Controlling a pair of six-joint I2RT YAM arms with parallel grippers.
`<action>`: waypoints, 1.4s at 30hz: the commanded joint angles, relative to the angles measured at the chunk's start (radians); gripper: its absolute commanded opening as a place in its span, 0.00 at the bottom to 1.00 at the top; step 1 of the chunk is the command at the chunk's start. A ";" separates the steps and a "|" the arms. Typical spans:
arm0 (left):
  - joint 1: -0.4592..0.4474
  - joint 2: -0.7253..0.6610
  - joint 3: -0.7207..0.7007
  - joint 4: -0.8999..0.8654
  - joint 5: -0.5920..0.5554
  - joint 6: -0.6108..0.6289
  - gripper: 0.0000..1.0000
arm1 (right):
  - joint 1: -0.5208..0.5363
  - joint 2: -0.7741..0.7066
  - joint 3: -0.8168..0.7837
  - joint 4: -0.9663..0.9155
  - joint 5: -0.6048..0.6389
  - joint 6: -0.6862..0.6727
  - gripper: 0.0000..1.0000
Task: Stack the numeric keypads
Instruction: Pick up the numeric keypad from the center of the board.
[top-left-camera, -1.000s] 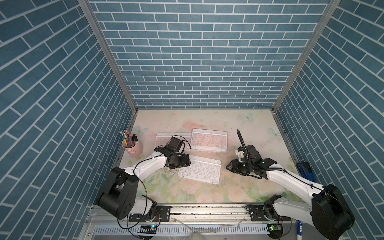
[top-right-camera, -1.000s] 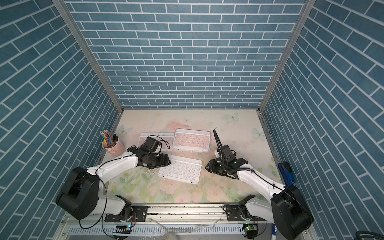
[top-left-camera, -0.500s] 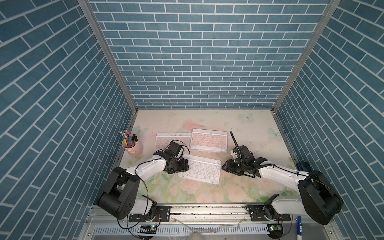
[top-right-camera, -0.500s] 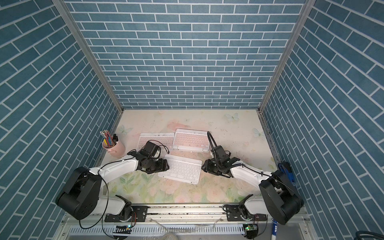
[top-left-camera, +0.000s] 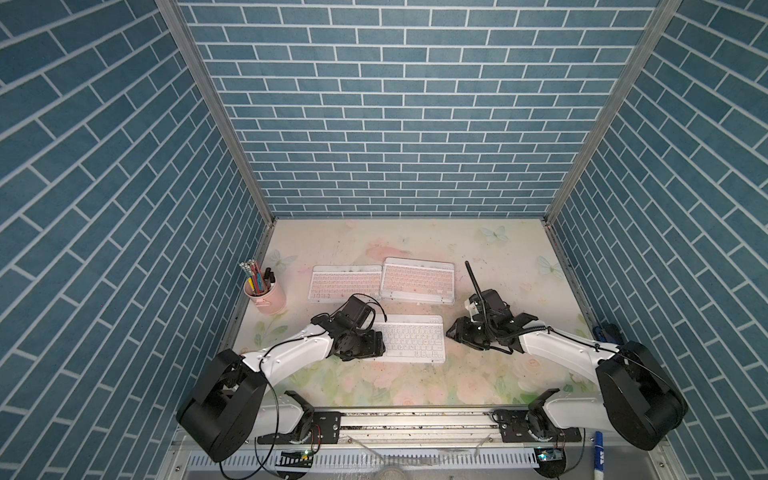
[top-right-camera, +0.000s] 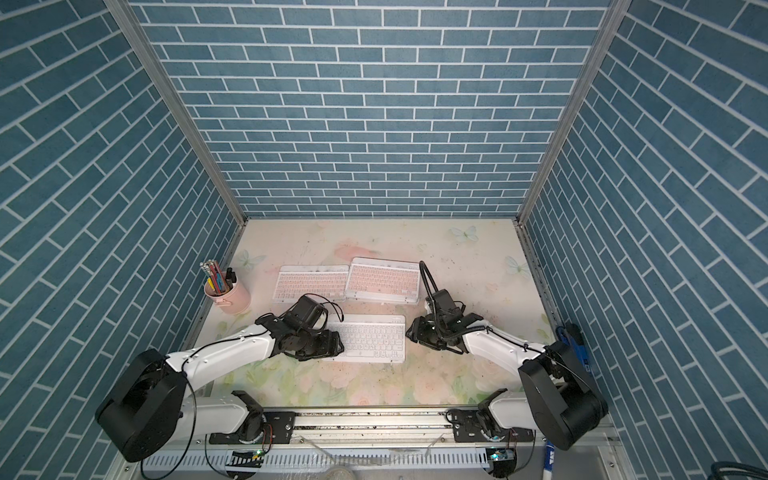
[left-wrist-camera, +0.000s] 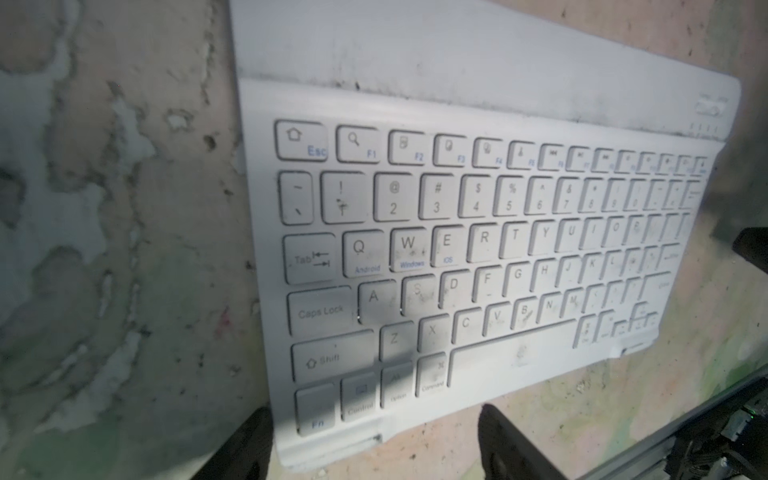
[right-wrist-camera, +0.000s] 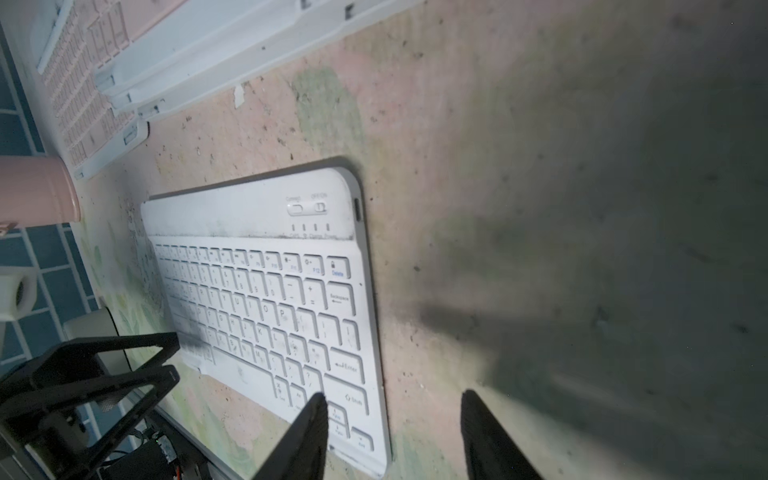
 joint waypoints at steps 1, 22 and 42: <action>-0.016 -0.047 -0.023 -0.023 -0.034 -0.053 0.79 | -0.030 -0.022 0.010 -0.066 -0.026 -0.054 0.53; 0.069 0.103 0.093 0.000 -0.066 0.076 0.80 | 0.075 0.067 0.062 -0.068 0.035 -0.047 0.52; 0.059 0.124 0.055 0.075 0.010 0.059 0.80 | 0.174 0.173 0.045 0.230 -0.055 0.148 0.52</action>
